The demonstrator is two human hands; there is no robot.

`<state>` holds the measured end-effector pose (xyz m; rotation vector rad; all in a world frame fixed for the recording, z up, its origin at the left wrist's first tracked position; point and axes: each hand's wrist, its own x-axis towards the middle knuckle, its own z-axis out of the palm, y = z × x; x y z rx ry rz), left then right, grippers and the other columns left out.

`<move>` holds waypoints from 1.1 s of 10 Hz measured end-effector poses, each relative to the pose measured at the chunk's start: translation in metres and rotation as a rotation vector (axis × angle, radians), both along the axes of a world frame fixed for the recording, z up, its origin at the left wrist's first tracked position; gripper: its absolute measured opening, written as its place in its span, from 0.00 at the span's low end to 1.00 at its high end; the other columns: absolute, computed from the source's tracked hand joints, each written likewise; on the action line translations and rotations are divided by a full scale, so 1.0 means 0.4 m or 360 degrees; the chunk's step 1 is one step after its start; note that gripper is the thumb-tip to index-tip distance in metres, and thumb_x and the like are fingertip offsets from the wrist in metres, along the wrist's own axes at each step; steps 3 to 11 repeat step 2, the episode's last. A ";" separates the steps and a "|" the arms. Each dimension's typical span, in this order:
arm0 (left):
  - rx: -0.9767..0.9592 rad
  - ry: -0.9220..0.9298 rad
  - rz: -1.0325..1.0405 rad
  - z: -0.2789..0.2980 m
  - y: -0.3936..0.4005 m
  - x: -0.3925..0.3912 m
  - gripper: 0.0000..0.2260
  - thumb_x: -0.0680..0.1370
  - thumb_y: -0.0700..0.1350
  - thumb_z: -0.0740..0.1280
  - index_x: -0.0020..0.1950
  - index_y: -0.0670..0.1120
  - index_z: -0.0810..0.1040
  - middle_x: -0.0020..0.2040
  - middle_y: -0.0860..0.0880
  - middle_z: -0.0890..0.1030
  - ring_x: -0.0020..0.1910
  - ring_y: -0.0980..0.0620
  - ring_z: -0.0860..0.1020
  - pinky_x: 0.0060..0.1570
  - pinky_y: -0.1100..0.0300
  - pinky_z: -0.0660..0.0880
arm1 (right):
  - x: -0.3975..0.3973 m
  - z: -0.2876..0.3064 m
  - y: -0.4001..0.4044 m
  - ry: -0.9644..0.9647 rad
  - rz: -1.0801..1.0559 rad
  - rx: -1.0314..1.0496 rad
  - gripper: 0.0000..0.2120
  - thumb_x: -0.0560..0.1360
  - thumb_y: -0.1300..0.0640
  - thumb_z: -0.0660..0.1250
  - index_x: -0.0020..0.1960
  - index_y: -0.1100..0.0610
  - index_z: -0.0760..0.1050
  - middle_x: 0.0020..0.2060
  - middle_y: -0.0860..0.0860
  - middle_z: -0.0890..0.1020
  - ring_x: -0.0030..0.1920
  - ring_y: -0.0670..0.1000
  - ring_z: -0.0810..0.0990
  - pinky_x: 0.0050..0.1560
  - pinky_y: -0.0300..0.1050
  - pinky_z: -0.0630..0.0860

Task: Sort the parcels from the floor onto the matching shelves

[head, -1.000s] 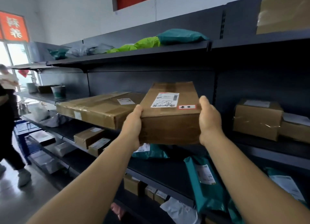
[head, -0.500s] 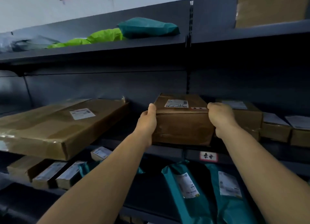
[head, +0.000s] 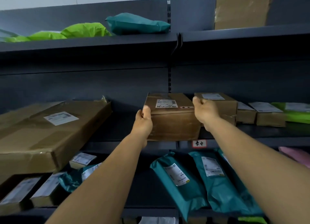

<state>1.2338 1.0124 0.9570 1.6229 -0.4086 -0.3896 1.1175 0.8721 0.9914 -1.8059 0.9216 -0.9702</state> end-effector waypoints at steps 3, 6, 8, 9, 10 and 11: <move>0.0008 -0.0084 0.0004 0.010 0.062 -0.041 0.34 0.82 0.66 0.49 0.85 0.51 0.51 0.83 0.45 0.59 0.80 0.41 0.61 0.78 0.44 0.59 | -0.058 0.013 0.092 -0.0079 -0.0085 0.0039 0.24 0.82 0.43 0.49 0.63 0.58 0.73 0.50 0.54 0.73 0.52 0.56 0.73 0.53 0.49 0.67; 0.0008 -0.0084 0.0004 0.010 0.062 -0.041 0.34 0.82 0.66 0.49 0.85 0.51 0.51 0.83 0.45 0.59 0.80 0.41 0.61 0.78 0.44 0.59 | -0.058 0.013 0.092 -0.0079 -0.0085 0.0039 0.24 0.82 0.43 0.49 0.63 0.58 0.73 0.50 0.54 0.73 0.52 0.56 0.73 0.53 0.49 0.67; 0.0008 -0.0084 0.0004 0.010 0.062 -0.041 0.34 0.82 0.66 0.49 0.85 0.51 0.51 0.83 0.45 0.59 0.80 0.41 0.61 0.78 0.44 0.59 | -0.058 0.013 0.092 -0.0079 -0.0085 0.0039 0.24 0.82 0.43 0.49 0.63 0.58 0.73 0.50 0.54 0.73 0.52 0.56 0.73 0.53 0.49 0.67; 0.0008 -0.0084 0.0004 0.010 0.062 -0.041 0.34 0.82 0.66 0.49 0.85 0.51 0.51 0.83 0.45 0.59 0.80 0.41 0.61 0.78 0.44 0.59 | -0.058 0.013 0.092 -0.0079 -0.0085 0.0039 0.24 0.82 0.43 0.49 0.63 0.58 0.73 0.50 0.54 0.73 0.52 0.56 0.73 0.53 0.49 0.67; 0.0008 -0.0084 0.0004 0.010 0.062 -0.041 0.34 0.82 0.66 0.49 0.85 0.51 0.51 0.83 0.45 0.59 0.80 0.41 0.61 0.78 0.44 0.59 | -0.058 0.013 0.092 -0.0079 -0.0085 0.0039 0.24 0.82 0.43 0.49 0.63 0.58 0.73 0.50 0.54 0.73 0.52 0.56 0.73 0.53 0.49 0.67; 0.0008 -0.0084 0.0004 0.010 0.062 -0.041 0.34 0.82 0.66 0.49 0.85 0.51 0.51 0.83 0.45 0.59 0.80 0.41 0.61 0.78 0.44 0.59 | -0.058 0.013 0.092 -0.0079 -0.0085 0.0039 0.24 0.82 0.43 0.49 0.63 0.58 0.73 0.50 0.54 0.73 0.52 0.56 0.73 0.53 0.49 0.67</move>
